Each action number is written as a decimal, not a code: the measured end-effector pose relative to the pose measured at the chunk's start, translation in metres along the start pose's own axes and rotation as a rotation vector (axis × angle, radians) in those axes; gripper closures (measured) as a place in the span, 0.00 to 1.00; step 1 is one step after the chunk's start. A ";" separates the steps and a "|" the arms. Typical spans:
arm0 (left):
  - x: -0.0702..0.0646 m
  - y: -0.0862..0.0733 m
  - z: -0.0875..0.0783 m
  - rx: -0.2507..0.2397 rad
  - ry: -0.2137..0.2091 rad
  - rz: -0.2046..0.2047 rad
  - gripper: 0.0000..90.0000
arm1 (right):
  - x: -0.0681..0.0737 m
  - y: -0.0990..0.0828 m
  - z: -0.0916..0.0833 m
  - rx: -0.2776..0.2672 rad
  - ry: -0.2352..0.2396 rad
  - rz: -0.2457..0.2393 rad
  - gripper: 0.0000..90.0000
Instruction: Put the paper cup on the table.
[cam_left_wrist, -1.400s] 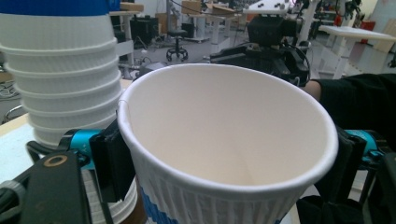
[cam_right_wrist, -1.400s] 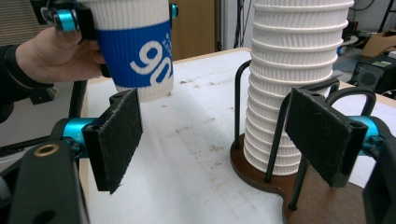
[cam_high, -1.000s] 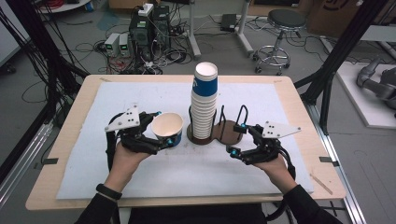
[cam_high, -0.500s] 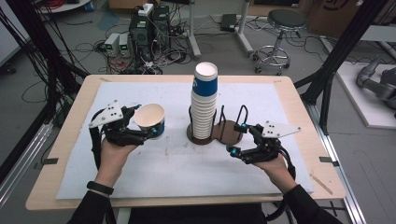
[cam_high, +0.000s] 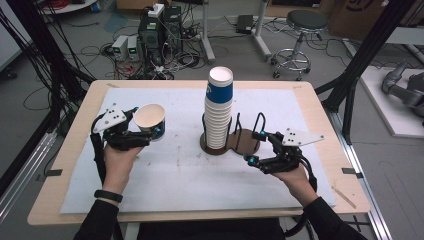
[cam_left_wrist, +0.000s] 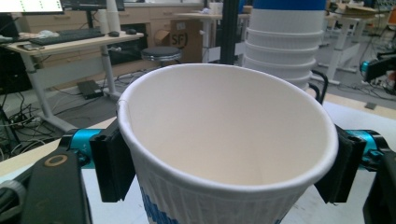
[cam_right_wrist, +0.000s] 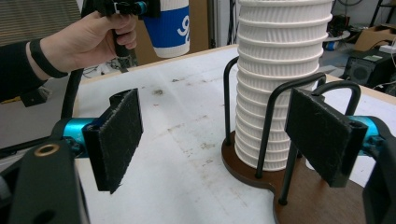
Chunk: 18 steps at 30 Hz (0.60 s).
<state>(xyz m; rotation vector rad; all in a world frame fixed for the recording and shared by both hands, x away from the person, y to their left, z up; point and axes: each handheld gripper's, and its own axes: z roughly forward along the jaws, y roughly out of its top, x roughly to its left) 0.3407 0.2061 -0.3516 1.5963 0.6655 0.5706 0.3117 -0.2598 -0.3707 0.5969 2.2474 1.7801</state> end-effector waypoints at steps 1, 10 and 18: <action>0.002 0.000 0.000 -0.005 0.010 -0.004 0.24 | 0.000 0.000 0.000 -0.001 0.000 -0.001 0.22; 0.016 -0.007 0.006 -0.024 0.089 -0.021 0.24 | -0.001 0.000 0.001 0.001 -0.003 0.002 0.22; 0.026 -0.014 0.012 -0.036 0.127 -0.032 0.24 | -0.002 0.000 -0.001 -0.004 -0.006 0.005 0.22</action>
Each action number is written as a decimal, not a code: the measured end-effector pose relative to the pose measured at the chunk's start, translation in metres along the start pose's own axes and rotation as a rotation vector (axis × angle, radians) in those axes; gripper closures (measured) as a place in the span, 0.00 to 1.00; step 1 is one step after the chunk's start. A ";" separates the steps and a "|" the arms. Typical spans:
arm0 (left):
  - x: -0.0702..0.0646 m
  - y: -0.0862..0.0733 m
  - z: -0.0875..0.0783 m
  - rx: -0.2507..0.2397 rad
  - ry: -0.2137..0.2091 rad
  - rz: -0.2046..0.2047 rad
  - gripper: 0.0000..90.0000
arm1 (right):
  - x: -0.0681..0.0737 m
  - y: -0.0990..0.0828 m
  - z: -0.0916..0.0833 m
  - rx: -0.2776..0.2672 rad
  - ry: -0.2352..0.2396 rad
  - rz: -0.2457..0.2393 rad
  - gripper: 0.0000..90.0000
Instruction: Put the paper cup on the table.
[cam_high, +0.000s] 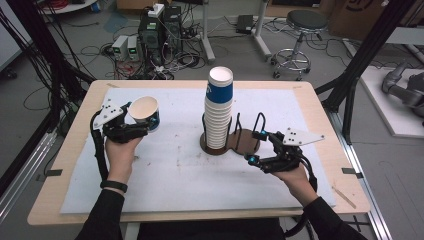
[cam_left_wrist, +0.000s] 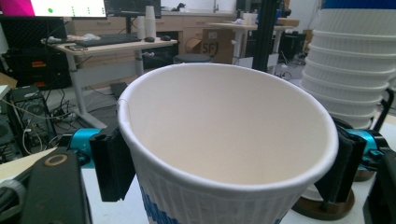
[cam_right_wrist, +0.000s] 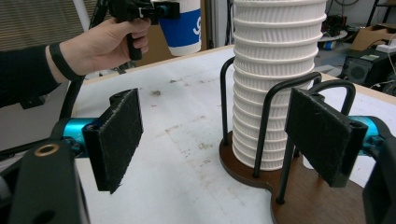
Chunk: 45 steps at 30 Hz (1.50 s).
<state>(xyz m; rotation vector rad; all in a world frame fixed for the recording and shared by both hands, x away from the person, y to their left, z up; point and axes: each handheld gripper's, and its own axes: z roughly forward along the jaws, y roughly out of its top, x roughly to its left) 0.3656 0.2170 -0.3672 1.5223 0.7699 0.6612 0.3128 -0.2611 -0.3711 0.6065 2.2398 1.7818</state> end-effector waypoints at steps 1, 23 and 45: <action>0.001 -0.001 0.001 0.005 0.005 -0.001 0.24 | -0.001 0.000 0.000 -0.002 -0.001 0.003 0.22; 0.027 -0.038 0.040 0.087 0.083 -0.062 0.24 | -0.003 -0.002 -0.005 -0.017 -0.024 0.005 0.22; 0.036 -0.069 0.047 0.168 0.125 -0.085 0.22 | -0.004 -0.003 -0.006 -0.022 -0.031 0.012 0.22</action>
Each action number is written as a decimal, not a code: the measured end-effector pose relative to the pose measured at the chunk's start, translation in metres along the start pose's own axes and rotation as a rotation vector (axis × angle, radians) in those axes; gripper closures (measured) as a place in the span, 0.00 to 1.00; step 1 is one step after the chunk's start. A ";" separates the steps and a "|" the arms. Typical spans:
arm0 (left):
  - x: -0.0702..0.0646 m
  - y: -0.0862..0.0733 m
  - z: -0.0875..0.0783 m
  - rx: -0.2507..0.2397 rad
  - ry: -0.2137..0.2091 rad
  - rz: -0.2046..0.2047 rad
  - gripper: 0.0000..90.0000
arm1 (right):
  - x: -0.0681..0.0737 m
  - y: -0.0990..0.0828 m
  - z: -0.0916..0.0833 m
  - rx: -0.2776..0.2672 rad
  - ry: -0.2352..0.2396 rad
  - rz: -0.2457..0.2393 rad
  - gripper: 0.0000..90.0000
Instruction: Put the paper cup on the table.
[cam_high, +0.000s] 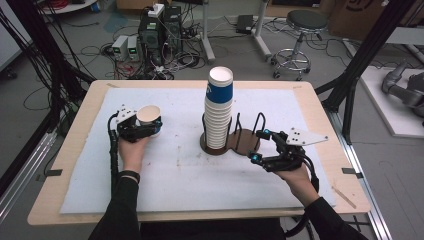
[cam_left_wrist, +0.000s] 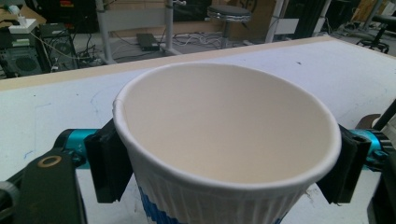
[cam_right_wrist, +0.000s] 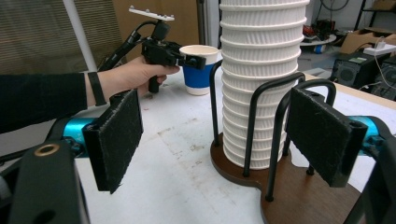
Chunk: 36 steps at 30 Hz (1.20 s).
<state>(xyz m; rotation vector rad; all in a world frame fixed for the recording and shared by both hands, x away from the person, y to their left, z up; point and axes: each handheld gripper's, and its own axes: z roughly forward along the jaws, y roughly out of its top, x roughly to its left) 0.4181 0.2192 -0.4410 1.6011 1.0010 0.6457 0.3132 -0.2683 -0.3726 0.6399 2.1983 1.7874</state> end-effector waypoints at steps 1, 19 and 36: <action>0.000 0.000 -0.001 0.001 0.001 0.001 0.22 | 0.000 0.000 0.000 0.000 0.000 0.000 0.22; -0.007 0.000 -0.002 0.070 0.000 0.022 0.13 | 0.000 0.001 0.002 -0.003 0.000 -0.006 0.22; -0.012 0.005 -0.016 0.167 0.074 0.012 0.02 | 0.001 0.002 0.002 -0.009 0.003 -0.014 0.22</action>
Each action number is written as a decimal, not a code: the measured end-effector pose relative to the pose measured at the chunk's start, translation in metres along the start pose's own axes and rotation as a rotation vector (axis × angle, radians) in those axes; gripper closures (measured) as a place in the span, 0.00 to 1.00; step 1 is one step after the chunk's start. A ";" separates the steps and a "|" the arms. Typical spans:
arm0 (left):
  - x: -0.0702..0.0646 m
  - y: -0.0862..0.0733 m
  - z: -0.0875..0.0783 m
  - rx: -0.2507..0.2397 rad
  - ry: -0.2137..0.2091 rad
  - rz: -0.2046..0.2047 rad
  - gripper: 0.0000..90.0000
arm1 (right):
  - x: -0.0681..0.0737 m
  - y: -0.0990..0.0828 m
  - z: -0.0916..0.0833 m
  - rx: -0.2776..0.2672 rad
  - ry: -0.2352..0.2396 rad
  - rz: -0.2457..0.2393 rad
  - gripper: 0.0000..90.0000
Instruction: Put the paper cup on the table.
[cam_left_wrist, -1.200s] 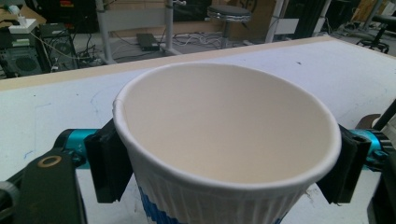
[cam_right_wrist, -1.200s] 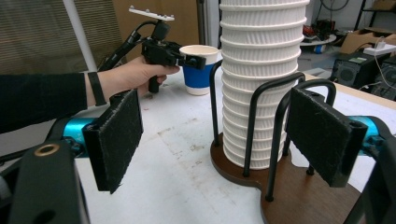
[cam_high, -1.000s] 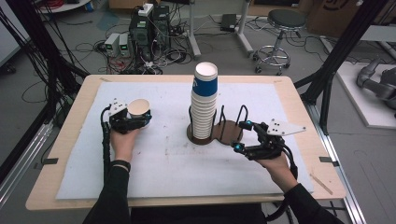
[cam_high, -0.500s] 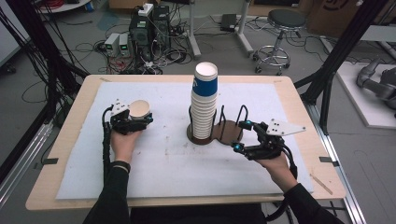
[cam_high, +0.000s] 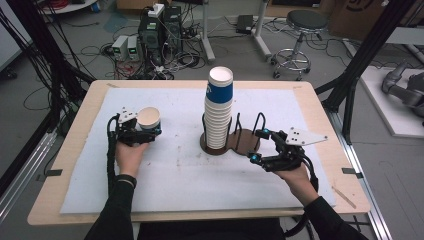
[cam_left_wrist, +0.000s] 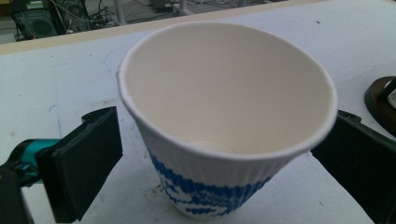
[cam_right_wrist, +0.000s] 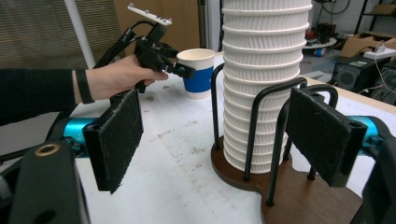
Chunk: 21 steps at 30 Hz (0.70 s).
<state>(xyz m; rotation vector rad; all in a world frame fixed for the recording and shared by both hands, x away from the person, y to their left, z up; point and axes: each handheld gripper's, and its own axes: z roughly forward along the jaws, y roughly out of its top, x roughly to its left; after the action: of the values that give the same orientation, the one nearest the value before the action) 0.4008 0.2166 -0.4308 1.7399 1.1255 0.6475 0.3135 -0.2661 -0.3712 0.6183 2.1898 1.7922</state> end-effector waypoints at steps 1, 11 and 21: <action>0.000 -0.001 -0.002 -0.003 0.006 -0.012 0.02 | 0.000 0.000 0.000 0.000 0.000 0.000 0.22; 0.000 -0.007 -0.034 0.012 0.002 -0.022 0.02 | 0.000 0.001 0.001 0.000 0.002 -0.004 0.22; -0.028 -0.005 -0.068 -0.046 -0.133 -0.004 0.02 | -0.005 0.000 -0.001 0.001 -0.008 0.008 0.22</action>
<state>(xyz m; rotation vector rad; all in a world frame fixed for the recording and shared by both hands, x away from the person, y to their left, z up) 0.3323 0.2210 -0.4049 1.7146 1.0144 0.5423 0.3171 -0.2693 -0.3711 0.6346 2.1855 1.7899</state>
